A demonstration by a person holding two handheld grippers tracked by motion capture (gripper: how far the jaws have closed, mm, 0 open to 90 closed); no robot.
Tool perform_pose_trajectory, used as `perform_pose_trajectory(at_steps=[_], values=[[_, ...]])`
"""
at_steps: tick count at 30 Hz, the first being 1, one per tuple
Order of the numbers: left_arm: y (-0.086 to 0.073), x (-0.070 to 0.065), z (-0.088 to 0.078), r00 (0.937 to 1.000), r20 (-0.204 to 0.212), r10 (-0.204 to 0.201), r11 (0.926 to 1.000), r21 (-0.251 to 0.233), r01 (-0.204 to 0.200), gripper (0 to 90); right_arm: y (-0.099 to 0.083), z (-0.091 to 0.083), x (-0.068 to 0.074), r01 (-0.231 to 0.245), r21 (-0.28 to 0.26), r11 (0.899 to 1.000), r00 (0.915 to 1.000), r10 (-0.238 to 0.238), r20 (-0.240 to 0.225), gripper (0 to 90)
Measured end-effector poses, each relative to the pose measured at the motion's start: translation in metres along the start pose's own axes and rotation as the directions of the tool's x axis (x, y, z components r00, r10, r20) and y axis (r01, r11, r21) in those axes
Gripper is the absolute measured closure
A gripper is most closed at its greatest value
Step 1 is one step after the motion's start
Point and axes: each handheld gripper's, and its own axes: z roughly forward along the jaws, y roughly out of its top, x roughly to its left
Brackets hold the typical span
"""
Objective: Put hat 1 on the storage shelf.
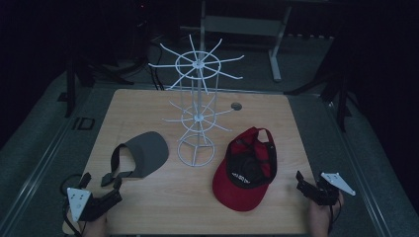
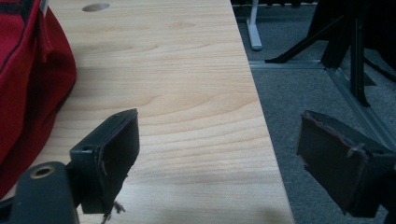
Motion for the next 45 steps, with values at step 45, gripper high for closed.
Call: perform_pose_trajectory(at_steps=[45], values=[[0.007,-0.013,-0.004,0.9935,0.105,-0.043,0.9958,0.085,0.034,1.7,0.067,0.043,0.1,0.196,0.158,0.968,0.9499,-0.148,-0.275,14.8]])
